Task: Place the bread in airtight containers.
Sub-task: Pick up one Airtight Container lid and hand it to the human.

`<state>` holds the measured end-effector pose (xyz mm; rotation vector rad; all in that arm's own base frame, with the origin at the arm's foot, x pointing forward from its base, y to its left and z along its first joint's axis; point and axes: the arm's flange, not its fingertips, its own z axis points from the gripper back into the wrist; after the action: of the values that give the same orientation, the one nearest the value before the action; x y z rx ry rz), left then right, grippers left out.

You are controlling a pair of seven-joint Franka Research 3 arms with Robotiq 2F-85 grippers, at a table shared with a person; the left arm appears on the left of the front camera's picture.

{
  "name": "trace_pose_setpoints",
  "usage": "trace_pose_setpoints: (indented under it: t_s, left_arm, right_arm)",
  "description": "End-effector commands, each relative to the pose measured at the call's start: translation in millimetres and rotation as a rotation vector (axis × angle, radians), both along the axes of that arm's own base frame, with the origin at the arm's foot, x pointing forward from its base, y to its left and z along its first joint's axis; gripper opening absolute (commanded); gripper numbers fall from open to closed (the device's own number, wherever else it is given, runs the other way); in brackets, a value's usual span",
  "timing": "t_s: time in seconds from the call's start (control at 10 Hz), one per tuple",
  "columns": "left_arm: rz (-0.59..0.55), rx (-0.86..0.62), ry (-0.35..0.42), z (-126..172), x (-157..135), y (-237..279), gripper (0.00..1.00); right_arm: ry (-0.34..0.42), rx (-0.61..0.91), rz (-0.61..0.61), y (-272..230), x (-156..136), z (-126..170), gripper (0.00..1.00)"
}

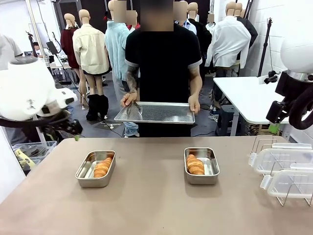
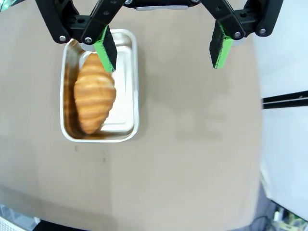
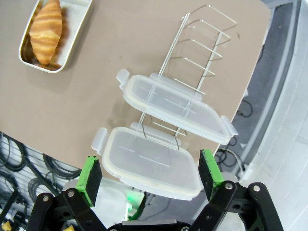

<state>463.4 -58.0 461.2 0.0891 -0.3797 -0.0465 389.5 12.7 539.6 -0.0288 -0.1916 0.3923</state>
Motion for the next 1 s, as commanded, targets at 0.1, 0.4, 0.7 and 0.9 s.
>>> trace_pose_setpoints:
  t_s: [0.1,0.4,0.7,0.9]
  left_arm:
    - [0.089,0.093,0.04,46,-15,64,1.0]
    - [0.031,-0.062,0.082,61,-12,128,1.0]
    - [0.059,-0.031,0.061,61,-18,136,1.0]
    - [0.059,-0.031,0.061,61,-18,136,1.0]
  right_arm:
    - [-0.007,-0.007,-0.018,2,3,0,1.0]
    - [-0.007,-0.007,-0.018,2,3,0,1.0]
    - [-0.007,-0.007,-0.018,2,3,0,1.0]
    - [-0.007,-0.007,-0.018,2,3,0,1.0]
